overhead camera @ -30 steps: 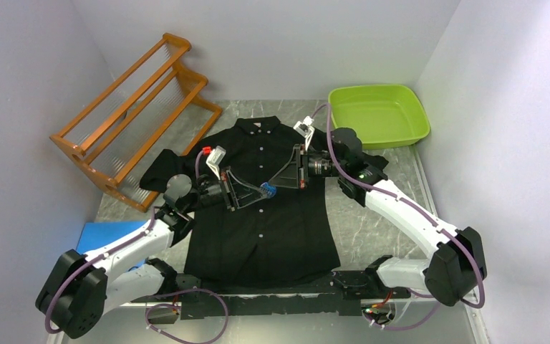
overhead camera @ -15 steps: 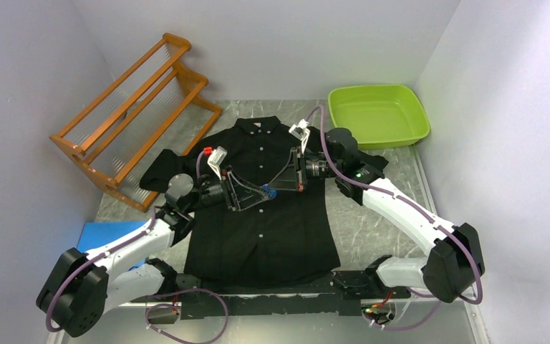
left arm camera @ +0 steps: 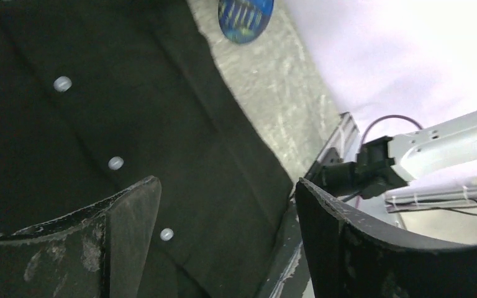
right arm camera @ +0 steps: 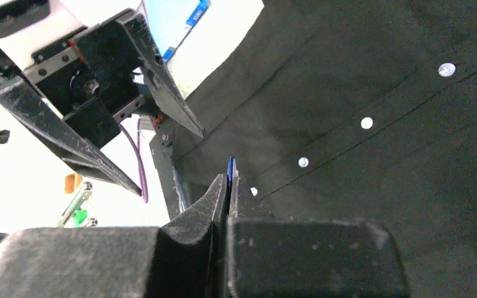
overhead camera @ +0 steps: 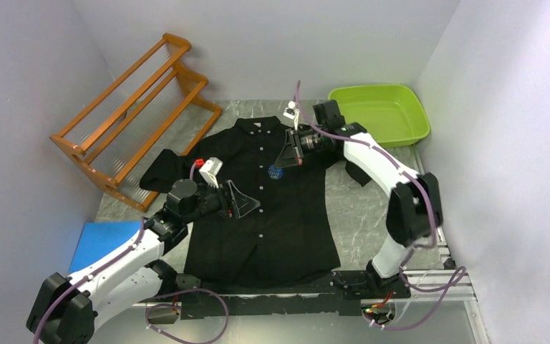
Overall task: Pin the brooch onto the clothing
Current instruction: Adjust the brooch, then pin the brooch to the clothes.
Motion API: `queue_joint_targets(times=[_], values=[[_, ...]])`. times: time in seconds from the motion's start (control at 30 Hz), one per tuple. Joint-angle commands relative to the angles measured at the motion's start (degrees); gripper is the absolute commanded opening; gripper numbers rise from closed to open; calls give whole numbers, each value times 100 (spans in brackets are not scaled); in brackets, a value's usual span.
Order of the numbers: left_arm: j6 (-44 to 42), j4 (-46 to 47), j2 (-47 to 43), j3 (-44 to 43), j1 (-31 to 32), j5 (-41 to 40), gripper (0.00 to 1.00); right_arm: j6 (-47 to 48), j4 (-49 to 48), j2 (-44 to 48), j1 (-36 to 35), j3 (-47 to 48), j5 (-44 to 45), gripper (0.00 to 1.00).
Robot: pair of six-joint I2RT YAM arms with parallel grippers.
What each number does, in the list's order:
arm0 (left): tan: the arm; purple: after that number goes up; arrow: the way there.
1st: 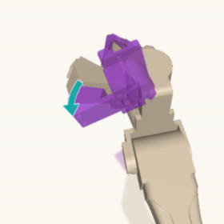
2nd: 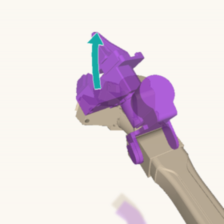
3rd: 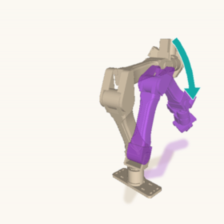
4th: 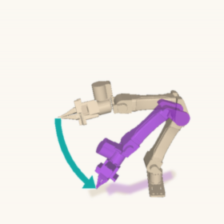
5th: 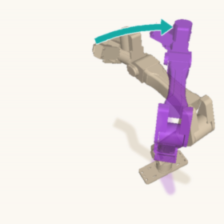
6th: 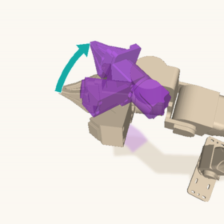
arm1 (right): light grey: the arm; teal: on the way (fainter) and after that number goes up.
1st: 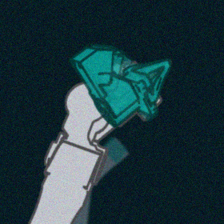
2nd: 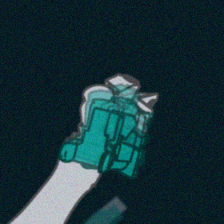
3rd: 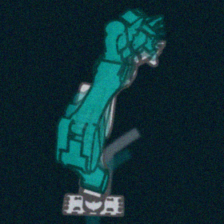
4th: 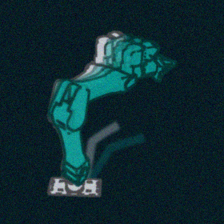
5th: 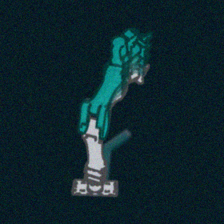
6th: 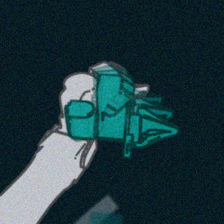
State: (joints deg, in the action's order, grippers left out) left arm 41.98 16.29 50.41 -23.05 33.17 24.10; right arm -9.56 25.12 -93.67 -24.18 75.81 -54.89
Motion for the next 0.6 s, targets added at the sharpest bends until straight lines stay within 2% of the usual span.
queue_joint_targets(times=[0.0,0.23,0.57], values=[[-361,-997,-107,-99,-46,-673,85,1611,2157,-1189,-3,1372,-348,0],[-425,-1081,199,-98,-176,-788,88,2438,3749,-3064,8,3309,113,0],[-532,-1035,788,-229,-207,-612,88,2683,4270,-4423,26,4681,165,0]])
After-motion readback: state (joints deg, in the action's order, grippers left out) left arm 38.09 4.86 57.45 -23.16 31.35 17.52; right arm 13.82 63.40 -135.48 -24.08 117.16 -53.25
